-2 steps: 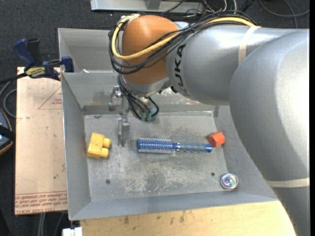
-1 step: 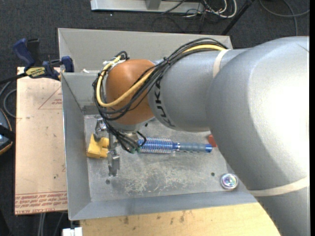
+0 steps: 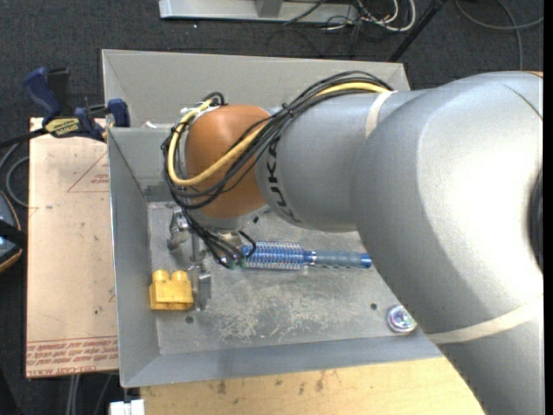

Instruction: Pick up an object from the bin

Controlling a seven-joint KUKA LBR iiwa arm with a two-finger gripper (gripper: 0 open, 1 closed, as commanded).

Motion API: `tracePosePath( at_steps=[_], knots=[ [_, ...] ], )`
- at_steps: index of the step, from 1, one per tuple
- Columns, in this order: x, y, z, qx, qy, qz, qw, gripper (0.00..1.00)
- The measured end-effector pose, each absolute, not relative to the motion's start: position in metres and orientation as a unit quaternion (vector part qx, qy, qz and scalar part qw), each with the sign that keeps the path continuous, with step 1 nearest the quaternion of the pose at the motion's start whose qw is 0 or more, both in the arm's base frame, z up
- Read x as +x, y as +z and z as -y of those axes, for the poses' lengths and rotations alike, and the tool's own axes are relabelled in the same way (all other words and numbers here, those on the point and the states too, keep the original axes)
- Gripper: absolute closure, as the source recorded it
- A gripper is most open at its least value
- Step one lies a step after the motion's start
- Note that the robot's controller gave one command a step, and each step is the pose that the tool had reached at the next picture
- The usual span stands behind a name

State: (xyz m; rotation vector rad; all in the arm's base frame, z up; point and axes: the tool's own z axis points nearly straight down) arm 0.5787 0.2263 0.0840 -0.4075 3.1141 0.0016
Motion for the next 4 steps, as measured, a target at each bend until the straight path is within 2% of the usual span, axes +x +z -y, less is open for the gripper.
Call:
tracePosePath(
  at_steps=[1,2,3,4],
  knots=[
    [0.580,0.083,-0.226,-0.129,0.001,-0.992,0.001,0.00],
    [0.523,0.075,-0.233,0.042,0.004,-0.999,0.008,0.00],
    [0.523,0.075,-0.232,0.043,0.004,-0.999,0.008,1.00],
    [0.526,0.222,-0.243,0.050,0.003,-0.999,0.005,1.00]
  ],
)
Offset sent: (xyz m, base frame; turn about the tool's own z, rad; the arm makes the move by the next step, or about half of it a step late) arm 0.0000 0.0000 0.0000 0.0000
